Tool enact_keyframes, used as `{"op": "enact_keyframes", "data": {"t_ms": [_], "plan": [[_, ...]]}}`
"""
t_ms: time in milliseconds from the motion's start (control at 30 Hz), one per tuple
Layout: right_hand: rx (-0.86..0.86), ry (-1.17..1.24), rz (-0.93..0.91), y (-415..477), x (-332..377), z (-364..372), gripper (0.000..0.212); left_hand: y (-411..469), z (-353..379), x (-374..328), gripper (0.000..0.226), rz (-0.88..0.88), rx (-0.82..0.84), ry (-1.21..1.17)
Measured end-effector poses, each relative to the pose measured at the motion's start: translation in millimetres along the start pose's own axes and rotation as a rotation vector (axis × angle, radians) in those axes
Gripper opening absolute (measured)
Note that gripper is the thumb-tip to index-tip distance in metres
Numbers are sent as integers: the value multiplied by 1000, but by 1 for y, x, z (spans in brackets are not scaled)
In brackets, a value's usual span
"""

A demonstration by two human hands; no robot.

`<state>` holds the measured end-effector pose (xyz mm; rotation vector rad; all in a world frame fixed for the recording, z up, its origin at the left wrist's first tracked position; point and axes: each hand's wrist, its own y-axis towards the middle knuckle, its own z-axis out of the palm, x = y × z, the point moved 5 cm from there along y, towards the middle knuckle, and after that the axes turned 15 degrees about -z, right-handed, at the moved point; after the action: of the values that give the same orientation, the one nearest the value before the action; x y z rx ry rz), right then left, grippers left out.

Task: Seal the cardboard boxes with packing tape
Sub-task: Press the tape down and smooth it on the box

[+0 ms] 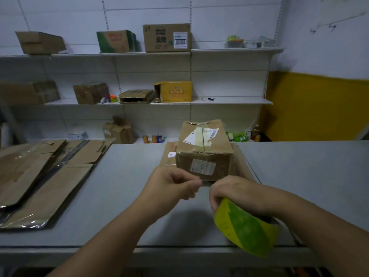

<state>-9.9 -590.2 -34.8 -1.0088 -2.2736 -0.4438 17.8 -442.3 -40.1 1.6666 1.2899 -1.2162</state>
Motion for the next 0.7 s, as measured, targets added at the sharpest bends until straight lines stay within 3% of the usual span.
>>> {"op": "enact_keyframes", "data": {"t_ms": [133, 267, 333, 400, 433, 533, 633, 700], "plan": [[-30, 37, 12, -11, 3, -8, 59, -6, -10, -13, 12, 5, 35, -74], [65, 132, -181, -32, 28, -27, 91, -20, -16, -34, 12, 42, 69, -128], [93, 214, -80, -44, 6, -43, 74, -14, -38, -37, 13, 42, -35, -227], [-22, 242, 189, -58, -40, -69, 30, -3, -71, -29, 17, -7, -175, -330], [-74, 184, 353, -67, -62, -82, 25, 2, -83, -23, 18, -41, -222, -328], [-78, 149, 632, -89, -104, -104, 30, 17, -87, -2, 23, -142, -246, -232], [-290, 180, 681, -94, -122, -127, 39, 26, -73, 5, 22, -139, -247, -258], [-384, 141, 687, -97, -125, -137, 33, 32, -70, 6, 13, -153, -249, -293]]}}
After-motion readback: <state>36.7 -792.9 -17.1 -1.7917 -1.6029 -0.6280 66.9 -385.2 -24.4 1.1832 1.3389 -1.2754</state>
